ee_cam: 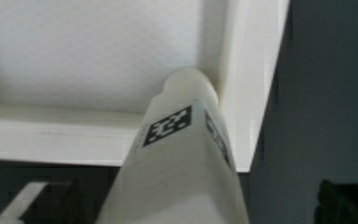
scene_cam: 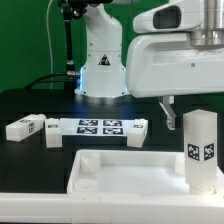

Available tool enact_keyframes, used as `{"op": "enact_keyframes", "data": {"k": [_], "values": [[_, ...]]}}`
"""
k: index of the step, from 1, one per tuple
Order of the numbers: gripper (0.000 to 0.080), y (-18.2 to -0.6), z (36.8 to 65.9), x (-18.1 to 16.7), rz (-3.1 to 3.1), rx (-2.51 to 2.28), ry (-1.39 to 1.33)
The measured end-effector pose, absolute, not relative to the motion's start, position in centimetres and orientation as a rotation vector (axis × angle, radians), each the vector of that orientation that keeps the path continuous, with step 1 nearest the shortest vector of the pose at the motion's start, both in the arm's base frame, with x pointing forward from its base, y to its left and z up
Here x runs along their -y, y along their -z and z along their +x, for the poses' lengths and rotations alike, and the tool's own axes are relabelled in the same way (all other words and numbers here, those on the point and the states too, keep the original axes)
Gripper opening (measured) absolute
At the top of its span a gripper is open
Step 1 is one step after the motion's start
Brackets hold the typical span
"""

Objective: Assemble desk

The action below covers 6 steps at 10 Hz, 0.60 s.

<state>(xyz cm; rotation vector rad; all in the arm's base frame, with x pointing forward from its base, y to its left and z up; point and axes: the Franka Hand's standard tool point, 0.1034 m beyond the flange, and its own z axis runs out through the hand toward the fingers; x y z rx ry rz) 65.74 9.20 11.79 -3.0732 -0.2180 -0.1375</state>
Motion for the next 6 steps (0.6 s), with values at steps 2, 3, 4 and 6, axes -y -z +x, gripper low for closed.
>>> {"op": "enact_keyframes", "data": {"k": [2,3,4,6], "values": [[0.0649,-11.83,65.8,-8.92,-3.061,0.472,0.144],[0.0649,-11.87,65.86,-8.69,-3.044,0.61,0.148],[0.0649,-11.87,65.87,-8.63,-3.033,0.669,0.149],[0.0536,-11.86,65.86,-8.64,-3.033,0.669,0.149]]}}
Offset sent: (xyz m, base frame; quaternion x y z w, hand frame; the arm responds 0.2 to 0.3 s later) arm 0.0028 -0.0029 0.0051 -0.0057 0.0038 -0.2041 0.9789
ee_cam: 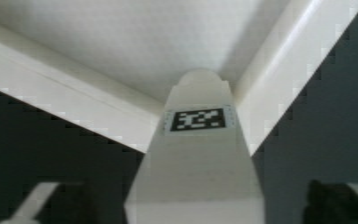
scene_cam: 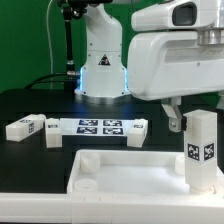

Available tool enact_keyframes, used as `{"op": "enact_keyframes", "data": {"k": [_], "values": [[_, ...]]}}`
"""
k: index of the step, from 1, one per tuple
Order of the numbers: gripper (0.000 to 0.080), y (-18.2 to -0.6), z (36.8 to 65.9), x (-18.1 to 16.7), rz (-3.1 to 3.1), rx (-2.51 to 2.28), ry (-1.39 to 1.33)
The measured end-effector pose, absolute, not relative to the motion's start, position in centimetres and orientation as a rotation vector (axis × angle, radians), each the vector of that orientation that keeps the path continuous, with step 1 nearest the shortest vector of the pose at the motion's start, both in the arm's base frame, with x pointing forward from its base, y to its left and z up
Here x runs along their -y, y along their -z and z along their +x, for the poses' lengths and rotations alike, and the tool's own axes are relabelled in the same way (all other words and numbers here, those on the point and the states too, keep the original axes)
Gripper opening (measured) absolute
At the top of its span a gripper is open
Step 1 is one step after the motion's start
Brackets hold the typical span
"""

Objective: Assemble desk

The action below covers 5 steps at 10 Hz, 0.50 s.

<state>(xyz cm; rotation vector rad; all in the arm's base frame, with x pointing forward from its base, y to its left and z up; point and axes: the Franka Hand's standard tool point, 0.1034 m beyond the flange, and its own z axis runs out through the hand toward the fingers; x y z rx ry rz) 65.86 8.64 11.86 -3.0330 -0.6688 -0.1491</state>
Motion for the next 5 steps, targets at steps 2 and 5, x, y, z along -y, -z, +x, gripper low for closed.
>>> {"op": "enact_keyframes", "data": {"k": [2,5], "values": [[0.0352,-11.85,65.84,-8.69,-3.035,0.646,0.149],[0.029,-11.8,65.79,-8.69,-3.045,0.585,0.146]]}}
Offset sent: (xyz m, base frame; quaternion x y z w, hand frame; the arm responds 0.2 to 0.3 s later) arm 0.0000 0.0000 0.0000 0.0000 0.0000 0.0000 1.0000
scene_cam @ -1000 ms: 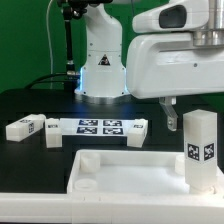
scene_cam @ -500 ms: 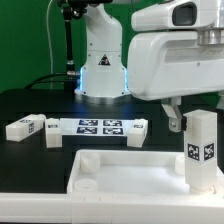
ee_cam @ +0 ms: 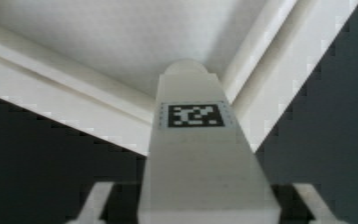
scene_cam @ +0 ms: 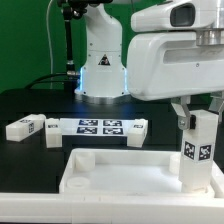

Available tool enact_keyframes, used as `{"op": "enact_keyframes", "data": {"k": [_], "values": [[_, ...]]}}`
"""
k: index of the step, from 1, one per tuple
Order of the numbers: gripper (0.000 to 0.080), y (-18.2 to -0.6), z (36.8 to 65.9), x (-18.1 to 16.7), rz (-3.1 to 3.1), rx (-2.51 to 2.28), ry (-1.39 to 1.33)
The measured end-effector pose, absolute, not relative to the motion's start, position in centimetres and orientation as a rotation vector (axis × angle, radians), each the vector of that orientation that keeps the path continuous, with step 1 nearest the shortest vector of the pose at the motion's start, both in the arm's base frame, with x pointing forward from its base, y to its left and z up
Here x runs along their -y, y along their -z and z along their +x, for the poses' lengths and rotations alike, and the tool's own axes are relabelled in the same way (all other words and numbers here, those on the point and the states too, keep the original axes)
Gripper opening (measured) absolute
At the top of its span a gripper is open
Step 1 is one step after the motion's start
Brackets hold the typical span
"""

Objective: Assemble desk

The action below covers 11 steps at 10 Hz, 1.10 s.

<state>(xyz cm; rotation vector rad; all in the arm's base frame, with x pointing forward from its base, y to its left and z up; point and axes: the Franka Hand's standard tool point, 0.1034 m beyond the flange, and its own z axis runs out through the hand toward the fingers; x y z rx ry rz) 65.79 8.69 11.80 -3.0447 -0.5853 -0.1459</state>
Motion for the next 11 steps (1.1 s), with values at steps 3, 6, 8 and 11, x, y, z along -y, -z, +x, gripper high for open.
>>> {"op": "enact_keyframes", "data": {"k": [3,6,8,11], "values": [[0.029,-11.69,65.77,-8.82,-3.07,0.234,0.138],[0.029,-11.64,66.09,-8.86,-3.039,-0.165,0.171],[0.029,-11.63,66.17,-8.99,-2.988,-0.493,0.175],[0.029,-11.57,66.05,-8.99,-2.857,-0.972,0.142]]}}
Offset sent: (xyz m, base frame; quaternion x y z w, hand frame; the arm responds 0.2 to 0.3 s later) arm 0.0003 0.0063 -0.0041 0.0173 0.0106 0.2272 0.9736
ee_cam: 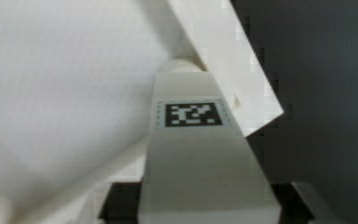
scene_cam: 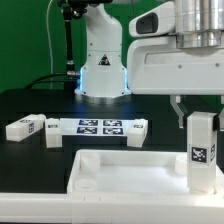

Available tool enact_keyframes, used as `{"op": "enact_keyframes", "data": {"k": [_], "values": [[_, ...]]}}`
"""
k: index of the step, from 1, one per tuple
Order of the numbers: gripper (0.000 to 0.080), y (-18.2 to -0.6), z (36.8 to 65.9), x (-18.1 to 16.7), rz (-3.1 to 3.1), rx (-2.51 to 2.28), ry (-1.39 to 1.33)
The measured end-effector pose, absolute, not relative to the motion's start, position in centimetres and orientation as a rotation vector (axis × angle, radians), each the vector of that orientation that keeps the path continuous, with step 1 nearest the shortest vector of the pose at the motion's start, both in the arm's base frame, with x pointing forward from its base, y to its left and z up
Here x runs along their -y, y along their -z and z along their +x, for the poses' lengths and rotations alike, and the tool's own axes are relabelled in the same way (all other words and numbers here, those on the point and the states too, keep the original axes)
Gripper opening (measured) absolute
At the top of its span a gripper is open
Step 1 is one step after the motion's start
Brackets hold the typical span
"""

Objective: Assemble desk

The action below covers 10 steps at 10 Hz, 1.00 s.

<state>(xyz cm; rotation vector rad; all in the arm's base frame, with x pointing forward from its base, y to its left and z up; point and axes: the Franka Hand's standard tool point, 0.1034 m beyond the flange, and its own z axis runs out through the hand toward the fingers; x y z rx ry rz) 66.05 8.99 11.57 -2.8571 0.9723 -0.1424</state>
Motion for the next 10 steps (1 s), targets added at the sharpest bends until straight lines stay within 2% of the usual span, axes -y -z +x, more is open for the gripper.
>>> {"op": "enact_keyframes", "data": {"k": [3,6,7,8,9,10], "values": [[0.029,-11.53,65.9,-9.14,-2.682,-1.381,0.109],[0.0295,-11.51,65.88,-9.1,-2.688,-1.372,0.108],[0.0496,-11.52,65.89,-8.98,-2.717,-1.319,0.111],[0.0496,-11.59,65.85,-9.06,-2.772,-1.222,0.11],[0.0616,-11.72,65.9,-9.23,-2.843,-1.062,0.116],[0.0639,-11.79,65.87,-9.38,-2.894,-0.928,0.115]]}}
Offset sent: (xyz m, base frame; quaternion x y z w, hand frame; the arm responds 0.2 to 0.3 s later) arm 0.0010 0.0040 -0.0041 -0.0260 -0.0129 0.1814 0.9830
